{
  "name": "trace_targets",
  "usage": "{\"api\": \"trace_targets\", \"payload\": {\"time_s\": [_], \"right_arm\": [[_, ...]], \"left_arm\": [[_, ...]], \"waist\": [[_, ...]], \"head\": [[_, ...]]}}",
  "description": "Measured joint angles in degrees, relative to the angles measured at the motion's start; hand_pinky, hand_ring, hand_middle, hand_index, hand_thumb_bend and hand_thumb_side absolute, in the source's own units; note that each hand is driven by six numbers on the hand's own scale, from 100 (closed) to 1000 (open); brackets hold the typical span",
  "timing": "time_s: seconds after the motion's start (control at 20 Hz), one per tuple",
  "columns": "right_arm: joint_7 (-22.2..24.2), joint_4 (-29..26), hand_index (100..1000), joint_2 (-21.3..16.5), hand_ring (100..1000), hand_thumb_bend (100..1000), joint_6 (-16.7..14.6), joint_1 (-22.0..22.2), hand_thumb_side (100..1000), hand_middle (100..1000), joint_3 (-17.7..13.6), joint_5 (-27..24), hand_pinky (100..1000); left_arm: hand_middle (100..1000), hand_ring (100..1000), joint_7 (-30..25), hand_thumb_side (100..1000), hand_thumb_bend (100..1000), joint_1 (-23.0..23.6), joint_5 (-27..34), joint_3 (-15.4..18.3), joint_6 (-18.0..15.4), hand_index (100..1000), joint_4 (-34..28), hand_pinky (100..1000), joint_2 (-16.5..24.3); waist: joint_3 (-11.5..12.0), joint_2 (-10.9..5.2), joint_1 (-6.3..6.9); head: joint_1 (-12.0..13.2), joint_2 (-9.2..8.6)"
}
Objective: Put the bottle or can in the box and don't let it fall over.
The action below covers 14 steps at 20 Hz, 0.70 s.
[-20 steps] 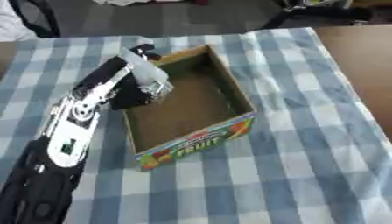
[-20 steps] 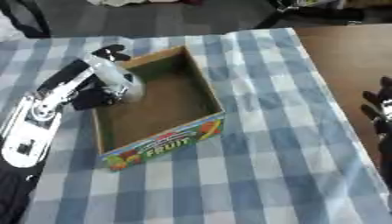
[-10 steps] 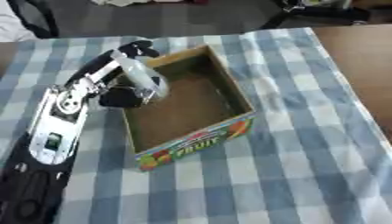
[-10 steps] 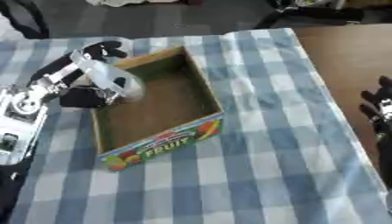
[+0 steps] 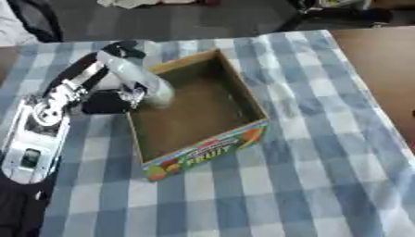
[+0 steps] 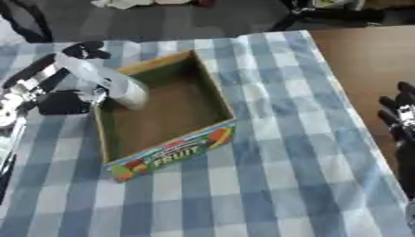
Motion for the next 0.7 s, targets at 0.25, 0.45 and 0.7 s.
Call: {"api": "trace_targets", "payload": {"time_s": [0.25, 0.45, 0.7], "right_arm": [[-0.02, 0.00, 898, -0.31, 921, 100, -0.02, 0.41, 585, 1000, -0.01, 0.00, 945], [-0.12, 0.00, 898, -0.55, 921, 100, -0.12, 0.48, 582, 1000, -0.14, 0.00, 945], [-0.15, 0.00, 898, -1.03, 920, 100, -0.13, 0.48, 582, 1000, -0.31, 0.00, 945]], "left_arm": [[1000, 1000, -1.58, 247, 100, 0.48, 3.26, -1.71, -0.21, 885, 0.13, 1000, 4.82], [1000, 1000, -3.75, 253, 100, 0.36, 6.42, -3.65, -0.15, 887, 1.76, 1000, 8.46], [1000, 1000, -5.45, 257, 100, -0.52, 8.87, -5.08, -0.36, 889, 3.55, 1000, 11.57]], "waist": [[0.22, -0.28, 0.42], [0.35, -0.37, 0.86], [0.37, -0.55, 1.26]], "head": [[-0.38, 0.03], [-0.47, 0.08], [-0.73, 0.10]]}}
